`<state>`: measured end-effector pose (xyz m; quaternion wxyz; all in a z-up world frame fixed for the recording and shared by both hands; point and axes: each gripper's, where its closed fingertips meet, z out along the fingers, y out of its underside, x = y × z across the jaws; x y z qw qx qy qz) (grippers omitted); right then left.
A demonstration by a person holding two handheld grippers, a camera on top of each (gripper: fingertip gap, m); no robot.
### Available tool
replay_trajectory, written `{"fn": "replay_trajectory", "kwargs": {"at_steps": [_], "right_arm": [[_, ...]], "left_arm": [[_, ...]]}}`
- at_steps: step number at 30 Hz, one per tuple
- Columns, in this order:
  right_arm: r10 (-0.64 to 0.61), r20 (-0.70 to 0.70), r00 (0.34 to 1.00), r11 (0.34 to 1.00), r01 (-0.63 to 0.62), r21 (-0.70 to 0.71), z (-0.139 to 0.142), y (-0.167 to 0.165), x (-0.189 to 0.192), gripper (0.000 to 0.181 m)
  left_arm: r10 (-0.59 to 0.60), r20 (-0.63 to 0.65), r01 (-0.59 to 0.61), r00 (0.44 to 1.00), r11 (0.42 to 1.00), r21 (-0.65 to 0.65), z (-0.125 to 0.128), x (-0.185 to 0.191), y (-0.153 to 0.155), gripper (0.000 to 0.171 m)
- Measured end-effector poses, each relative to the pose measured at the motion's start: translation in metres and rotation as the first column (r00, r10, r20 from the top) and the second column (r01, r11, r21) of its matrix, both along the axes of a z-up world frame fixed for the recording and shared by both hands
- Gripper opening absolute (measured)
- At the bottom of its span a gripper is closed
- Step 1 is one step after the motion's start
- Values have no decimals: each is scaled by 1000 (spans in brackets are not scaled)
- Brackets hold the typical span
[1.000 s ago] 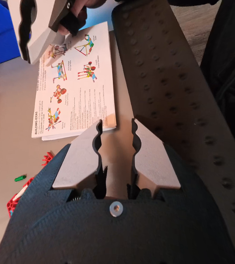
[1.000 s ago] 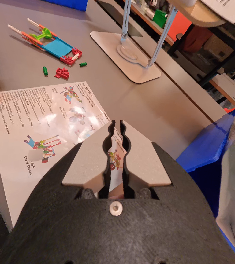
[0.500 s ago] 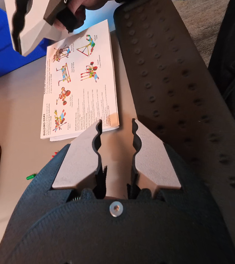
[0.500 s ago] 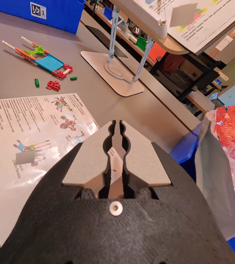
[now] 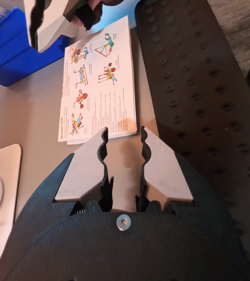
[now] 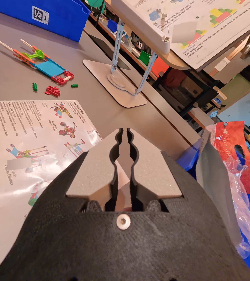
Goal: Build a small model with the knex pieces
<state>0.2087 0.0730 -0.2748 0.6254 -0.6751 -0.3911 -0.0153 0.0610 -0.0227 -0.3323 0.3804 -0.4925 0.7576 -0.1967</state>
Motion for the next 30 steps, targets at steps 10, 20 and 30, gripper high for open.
{"fn": "replay_trajectory", "kwargs": {"at_steps": [10, 20, 30], "right_arm": [[-76, 120, 990, 996, 69, 61, 29, -2, -8, 4], [56, 193, 980, 995, -71, 73, 58, -15, -99, 4], [246, 153, 957, 964, -259, 68, 49, -24, -177, 4]], "left_arm": [[306, 145, -314, 941, 949, 35, 63, -68, 65, 42], [711, 316, -744, 628, 668, -23, 102, -249, 126, 44], [903, -37, -894, 429, 430, 128, 84, -403, 160, 14]]}}
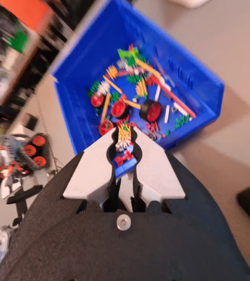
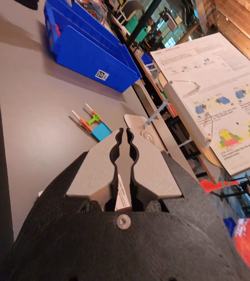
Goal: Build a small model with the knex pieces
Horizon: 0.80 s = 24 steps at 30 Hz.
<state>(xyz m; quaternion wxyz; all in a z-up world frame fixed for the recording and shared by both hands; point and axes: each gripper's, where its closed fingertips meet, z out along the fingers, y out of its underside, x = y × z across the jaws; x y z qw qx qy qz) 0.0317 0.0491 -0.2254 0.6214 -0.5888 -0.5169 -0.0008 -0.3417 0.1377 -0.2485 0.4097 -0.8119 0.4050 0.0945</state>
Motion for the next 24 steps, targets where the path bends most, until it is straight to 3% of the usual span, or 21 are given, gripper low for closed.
{"fn": "replay_trajectory", "kwargs": {"at_steps": [5, 9, 17, 21, 24], "right_arm": [[31, -16, 999, 998, -30, 55, -2, -7, -6, 2], [48, -78, 996, 999, -46, 28, -3, -9, 0, 2], [60, -86, 995, 998, -58, 17, -6, -10, 3, 2], [59, -82, 995, 998, -57, 19, -6, -9, 3, 2], [52, -71, 996, 999, -51, 16, -9, -8, 4, 2]], "left_arm": [[45, -243, -116, 969, 950, -289, -50, -35, 34, 17], [-5, -368, -163, 930, 891, -424, -79, -48, 35, 19], [-8, -392, -191, 920, 863, -467, -98, -42, 54, 11], [-14, -279, -100, 960, 916, -389, -91, -14, 85, 16], [37, -272, -111, 962, 959, -261, -68, -15, 106, 17]]}}
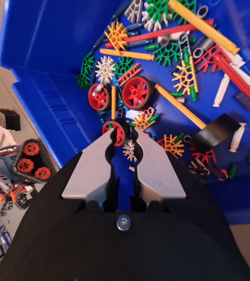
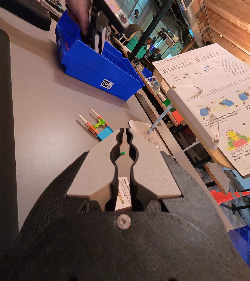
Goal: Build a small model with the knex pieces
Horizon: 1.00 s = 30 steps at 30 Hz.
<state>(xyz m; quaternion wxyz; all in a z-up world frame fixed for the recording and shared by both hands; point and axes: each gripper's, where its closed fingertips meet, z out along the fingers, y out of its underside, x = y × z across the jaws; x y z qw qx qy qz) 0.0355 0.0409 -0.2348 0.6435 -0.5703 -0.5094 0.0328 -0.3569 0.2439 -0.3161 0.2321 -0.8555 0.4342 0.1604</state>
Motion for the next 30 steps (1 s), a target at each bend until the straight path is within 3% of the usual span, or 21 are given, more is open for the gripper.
{"fn": "replay_trajectory", "kwargs": {"at_steps": [2, 6, 11, 14, 16, 21, 26, 30], "right_arm": [[0, 4, 1000, 1000, 0, -3, -1, 0, 0, 3], [16, 8, 1000, 1000, -16, -14, -3, -1, -1, 3], [23, 22, 999, 1000, -22, -12, -5, -3, 0, 3], [28, 21, 999, 1000, -27, -11, -5, -5, 0, 3], [34, 20, 999, 999, -34, -11, -5, -5, 1, 3], [41, 15, 999, 999, -41, -15, -5, -6, 2, 3], [46, 26, 999, 999, -46, -10, -6, -8, 2, 3], [53, 32, 998, 999, -52, -4, -6, -10, 2, 3]], "left_arm": [[-58, 9, 58, 998, 996, -65, 2, 3, -14, 15], [-125, -99, 99, 987, 966, -237, -9, -11, -43, 12], [-197, -226, 83, 954, 899, -431, -34, -28, -66, 51], [-230, -224, 112, 947, 891, -440, -35, -25, -59, 52], [-270, -202, 148, 942, 869, -471, -37, -20, -63, 40], [-281, -156, 156, 947, 826, -541, -39, -20, -61, 42], [-233, -176, 79, 956, 787, -612, -39, -23, -56, 39], [-268, -182, 116, 946, 805, -582, -40, -23, -56, 39]]}}
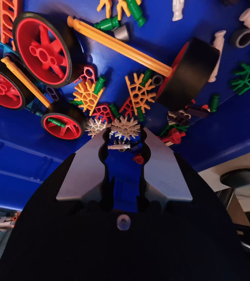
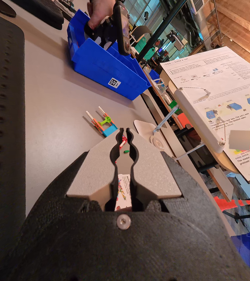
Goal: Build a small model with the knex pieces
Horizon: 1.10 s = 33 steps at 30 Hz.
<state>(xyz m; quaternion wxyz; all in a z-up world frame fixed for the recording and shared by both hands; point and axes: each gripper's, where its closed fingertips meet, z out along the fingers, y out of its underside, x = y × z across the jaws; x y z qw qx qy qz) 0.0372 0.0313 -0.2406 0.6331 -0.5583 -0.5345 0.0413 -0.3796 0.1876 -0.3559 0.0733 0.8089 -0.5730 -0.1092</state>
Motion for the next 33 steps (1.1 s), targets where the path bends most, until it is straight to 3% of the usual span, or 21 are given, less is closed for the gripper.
{"fn": "replay_trajectory", "kwargs": {"at_steps": [5, 9, 13, 17, 20, 22, 29, 33], "right_arm": [[13, 6, 1000, 1000, -14, 5, 0, -3, -1, 3], [61, 10, 998, 998, -61, -6, 0, -13, -5, 2], [133, 44, 990, 990, -131, -42, -9, -27, -13, 2], [184, 88, 979, 983, -181, -39, -16, -38, -24, 3], [181, 121, 976, 983, -177, -37, -22, -38, -24, 3], [177, 127, 976, 984, -173, -39, -24, -37, -23, 3], [185, 122, 975, 983, -181, -41, -23, -39, -23, 3], [185, 129, 974, 983, -182, -37, -24, -40, -23, 3]], "left_arm": [[-44, 16, 43, 999, 997, 58, 0, 8, -9, 35], [-59, 6, 58, 998, 993, 100, 3, 7, -7, 15], [-45, 19, 43, 999, 994, 97, 1, 9, -7, 15], [-18, 2, 18, 1000, 994, 110, 1, 6, -5, 34], [38, 25, -41, 999, 992, 123, 3, 7, 0, 70], [82, 50, -85, 995, 994, 62, 1, 10, -8, 64], [167, 103, -168, 981, 986, -5, -2, 11, -8, 76], [130, 113, -134, 985, 991, 29, -1, 16, -10, 59]]}}
